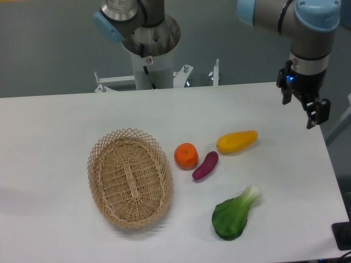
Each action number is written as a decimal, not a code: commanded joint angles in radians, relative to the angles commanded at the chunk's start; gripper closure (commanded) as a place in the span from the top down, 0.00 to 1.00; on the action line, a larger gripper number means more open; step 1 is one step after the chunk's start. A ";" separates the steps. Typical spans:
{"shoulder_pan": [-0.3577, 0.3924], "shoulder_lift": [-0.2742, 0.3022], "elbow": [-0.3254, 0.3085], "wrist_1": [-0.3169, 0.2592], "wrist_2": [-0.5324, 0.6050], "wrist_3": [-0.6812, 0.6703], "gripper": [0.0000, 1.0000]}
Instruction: Pick up the green vegetable from the table
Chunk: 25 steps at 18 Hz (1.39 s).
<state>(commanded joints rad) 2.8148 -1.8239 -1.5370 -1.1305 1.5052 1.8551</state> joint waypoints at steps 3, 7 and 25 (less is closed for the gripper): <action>0.008 0.002 -0.017 0.003 -0.084 -0.167 1.00; -0.015 -0.008 -0.032 0.057 -0.125 -0.388 1.00; -0.144 -0.322 -0.005 0.296 -0.114 -0.375 1.00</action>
<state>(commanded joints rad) 2.6707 -2.1459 -1.5416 -0.8345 1.3913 1.4801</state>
